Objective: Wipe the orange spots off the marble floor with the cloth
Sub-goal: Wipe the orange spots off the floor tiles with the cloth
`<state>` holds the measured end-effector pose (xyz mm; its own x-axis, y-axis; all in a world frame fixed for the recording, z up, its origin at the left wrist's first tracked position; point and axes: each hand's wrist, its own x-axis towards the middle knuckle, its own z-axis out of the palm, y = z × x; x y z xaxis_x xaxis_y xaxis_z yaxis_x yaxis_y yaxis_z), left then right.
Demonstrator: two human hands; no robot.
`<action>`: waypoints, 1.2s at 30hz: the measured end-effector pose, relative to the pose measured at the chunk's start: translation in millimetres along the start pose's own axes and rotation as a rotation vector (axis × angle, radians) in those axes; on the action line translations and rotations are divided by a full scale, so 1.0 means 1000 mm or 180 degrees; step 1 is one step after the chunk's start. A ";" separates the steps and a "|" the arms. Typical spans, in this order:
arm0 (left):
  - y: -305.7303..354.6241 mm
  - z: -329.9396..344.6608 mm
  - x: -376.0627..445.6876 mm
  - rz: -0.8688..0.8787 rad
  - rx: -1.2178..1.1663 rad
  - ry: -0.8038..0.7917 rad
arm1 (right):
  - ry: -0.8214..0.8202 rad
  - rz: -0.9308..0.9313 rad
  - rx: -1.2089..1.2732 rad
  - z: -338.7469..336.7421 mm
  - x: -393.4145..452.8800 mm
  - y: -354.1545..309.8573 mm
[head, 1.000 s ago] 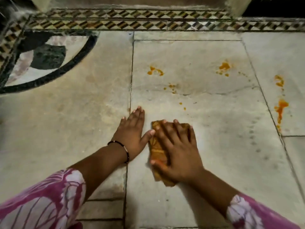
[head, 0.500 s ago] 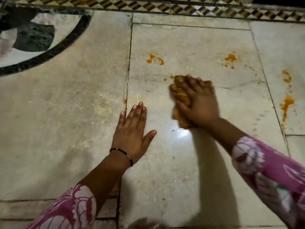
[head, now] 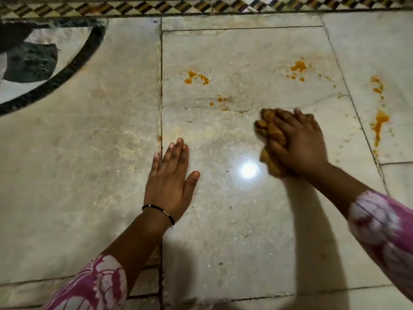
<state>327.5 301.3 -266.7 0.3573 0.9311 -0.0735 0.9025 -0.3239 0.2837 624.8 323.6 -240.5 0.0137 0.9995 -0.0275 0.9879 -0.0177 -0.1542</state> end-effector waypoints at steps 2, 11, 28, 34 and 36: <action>0.001 -0.001 0.000 -0.0022 -0.0014 -0.0035 | 0.0010 -0.0050 0.0003 0.006 0.026 -0.031; 0.001 -0.004 0.003 -0.0064 -0.0262 0.0093 | -0.0214 -0.1262 0.0066 0.011 -0.080 -0.045; -0.014 -0.002 0.049 -0.0333 0.0295 0.0168 | -0.0328 -0.1869 0.0182 0.010 0.053 -0.040; -0.010 -0.001 0.049 -0.0406 0.0278 0.0193 | -0.0511 -0.1974 -0.0122 -0.005 0.109 0.013; -0.010 -0.002 0.048 -0.0410 0.0296 0.0195 | -0.0367 -0.1698 -0.0203 0.004 0.133 -0.015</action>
<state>335.6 349.8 -271.5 0.2243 0.9735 -0.0443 0.9593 -0.2126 0.1857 611.5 456.3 -245.8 -0.5052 0.8601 -0.0704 0.8605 0.4959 -0.1164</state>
